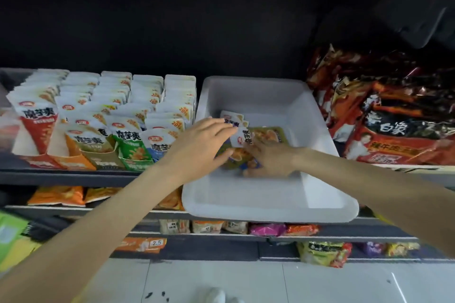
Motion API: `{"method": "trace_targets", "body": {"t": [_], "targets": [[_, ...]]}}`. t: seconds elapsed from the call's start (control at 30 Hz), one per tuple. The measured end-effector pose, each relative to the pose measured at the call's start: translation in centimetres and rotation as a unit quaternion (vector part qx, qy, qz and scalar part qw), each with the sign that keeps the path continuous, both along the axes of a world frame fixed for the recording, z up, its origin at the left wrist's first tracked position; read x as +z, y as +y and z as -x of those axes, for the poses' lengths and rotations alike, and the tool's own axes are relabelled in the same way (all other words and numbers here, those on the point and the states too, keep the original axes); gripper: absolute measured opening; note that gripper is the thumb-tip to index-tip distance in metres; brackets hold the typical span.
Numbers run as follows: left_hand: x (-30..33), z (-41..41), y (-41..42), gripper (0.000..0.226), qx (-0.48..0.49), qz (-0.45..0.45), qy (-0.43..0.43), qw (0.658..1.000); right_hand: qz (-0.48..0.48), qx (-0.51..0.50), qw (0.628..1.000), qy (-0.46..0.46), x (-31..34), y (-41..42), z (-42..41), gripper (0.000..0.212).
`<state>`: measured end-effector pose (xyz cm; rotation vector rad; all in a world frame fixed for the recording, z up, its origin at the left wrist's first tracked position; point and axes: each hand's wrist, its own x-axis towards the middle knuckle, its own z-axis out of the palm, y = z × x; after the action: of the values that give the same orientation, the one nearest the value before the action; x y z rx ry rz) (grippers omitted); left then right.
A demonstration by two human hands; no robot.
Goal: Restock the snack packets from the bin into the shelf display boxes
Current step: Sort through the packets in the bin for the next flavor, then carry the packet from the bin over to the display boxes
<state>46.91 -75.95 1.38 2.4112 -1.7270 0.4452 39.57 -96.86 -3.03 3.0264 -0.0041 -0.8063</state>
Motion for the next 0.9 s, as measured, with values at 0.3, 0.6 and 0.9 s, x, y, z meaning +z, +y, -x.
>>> {"method": "trace_targets", "body": {"t": [0.3,0.6,0.9], "targets": [[-2.1,-1.1,-5.9,0.087,-0.018,-0.221,-0.123,0.967,0.058,0.120,0.983,-0.128,2.0,-0.4,3.3,0.057],[-3.3,-2.1,-8.3,0.058,-0.140,-0.356,-0.168,0.909,0.104,0.093,0.987,-0.084,0.2,-0.9,4.6,0.067],[-1.2,-0.5,-7.6,0.015,-0.184,-0.297,-0.269,0.898,0.136,0.141,0.951,-0.239,1.4,-0.6,4.4,0.019]]}}
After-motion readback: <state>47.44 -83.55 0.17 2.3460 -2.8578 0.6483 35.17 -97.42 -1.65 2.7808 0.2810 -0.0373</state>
